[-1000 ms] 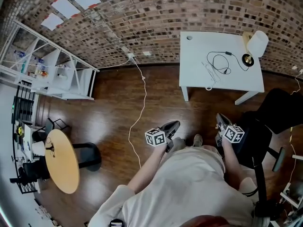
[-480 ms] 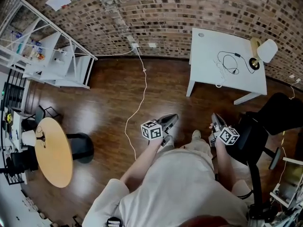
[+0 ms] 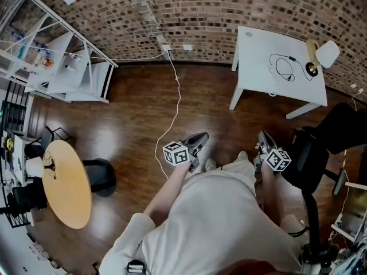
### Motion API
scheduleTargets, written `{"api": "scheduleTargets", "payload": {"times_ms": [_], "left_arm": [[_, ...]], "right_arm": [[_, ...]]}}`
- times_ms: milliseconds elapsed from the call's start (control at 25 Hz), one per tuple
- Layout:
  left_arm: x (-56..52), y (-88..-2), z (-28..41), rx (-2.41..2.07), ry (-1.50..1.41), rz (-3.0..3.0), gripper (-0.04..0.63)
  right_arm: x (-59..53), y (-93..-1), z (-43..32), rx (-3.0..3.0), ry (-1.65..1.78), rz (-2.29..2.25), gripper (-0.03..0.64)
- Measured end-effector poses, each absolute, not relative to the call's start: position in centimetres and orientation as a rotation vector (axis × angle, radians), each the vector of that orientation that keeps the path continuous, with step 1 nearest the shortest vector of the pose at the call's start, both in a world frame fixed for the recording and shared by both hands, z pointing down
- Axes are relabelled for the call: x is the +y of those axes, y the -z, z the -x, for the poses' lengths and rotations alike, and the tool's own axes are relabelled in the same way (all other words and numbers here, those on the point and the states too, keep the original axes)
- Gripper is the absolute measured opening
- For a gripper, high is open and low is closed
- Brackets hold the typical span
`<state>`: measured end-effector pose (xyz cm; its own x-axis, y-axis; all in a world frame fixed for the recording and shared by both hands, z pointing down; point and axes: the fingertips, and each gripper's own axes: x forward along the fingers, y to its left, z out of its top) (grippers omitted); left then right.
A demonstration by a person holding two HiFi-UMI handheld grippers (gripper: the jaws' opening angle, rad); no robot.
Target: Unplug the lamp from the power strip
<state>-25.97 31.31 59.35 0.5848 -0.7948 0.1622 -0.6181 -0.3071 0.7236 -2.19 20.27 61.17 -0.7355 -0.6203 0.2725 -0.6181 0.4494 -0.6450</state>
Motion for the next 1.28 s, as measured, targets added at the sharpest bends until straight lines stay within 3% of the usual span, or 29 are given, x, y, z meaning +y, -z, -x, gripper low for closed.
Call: {"api": "scheduleTargets", "payload": {"times_ms": [320, 640, 1040, 1280], "left_arm": [[30.1, -55.6, 23.4, -0.976, 0.32, -2.223, -0.002], [26.1, -54.7, 12.7, -0.779, 0.262, -2.291, 0.002], [22.4, -54.8, 5.7, -0.929, 0.157, -2.199, 0.003], [22.3, -55.3, 3.9, -0.957, 0.144, -2.176, 0.003]], "right_arm": [[19.4, -56.3, 0.3, 2.735, 0.887, 1.219, 0.002], [18.8, -56.5, -7.7, 2.614, 0.941, 1.391, 0.002], [16.8, -56.0, -15.8, 2.826, 0.728, 1.468, 0.002], [15.8, -57.8, -16.9, 2.779, 0.832, 1.514, 0.0]]}}
